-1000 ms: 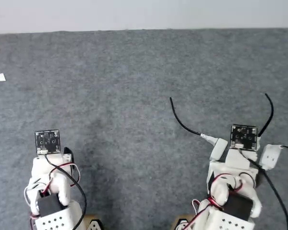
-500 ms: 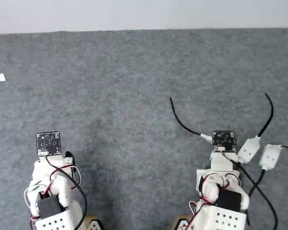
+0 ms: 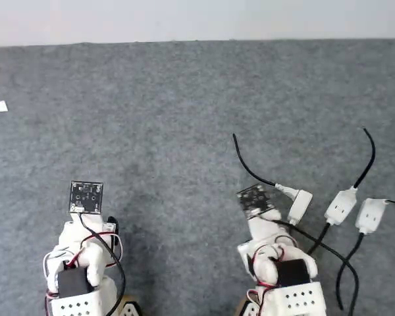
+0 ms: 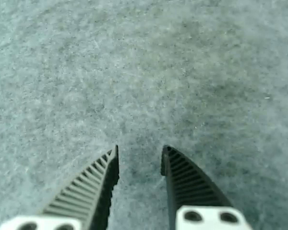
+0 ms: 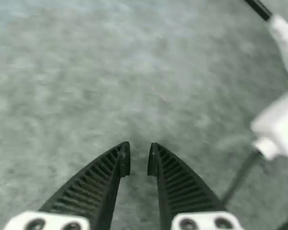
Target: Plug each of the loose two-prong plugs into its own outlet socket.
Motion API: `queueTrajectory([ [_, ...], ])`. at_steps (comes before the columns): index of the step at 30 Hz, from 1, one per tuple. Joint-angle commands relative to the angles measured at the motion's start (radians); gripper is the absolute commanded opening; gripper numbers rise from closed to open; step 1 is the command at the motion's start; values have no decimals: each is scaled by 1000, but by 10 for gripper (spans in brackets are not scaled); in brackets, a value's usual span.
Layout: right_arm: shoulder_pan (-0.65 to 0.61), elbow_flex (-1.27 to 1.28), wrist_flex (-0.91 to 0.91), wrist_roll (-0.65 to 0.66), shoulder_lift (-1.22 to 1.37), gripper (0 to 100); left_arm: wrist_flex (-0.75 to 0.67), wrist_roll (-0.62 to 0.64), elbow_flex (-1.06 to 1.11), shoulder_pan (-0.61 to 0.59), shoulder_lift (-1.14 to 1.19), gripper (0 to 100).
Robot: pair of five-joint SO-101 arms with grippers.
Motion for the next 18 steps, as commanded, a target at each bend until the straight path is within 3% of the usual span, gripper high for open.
queueTrajectory([
  [1, -102, -8, -16, -11, -5, 65, 3, 8, -13, 15, -14, 133],
  [5, -156, -8, -16, 5, -5, 65, 3, 8, -13, 14, -14, 133],
  [18, -154, -8, -16, 2, -5, 65, 3, 8, -13, 12, -14, 133],
])
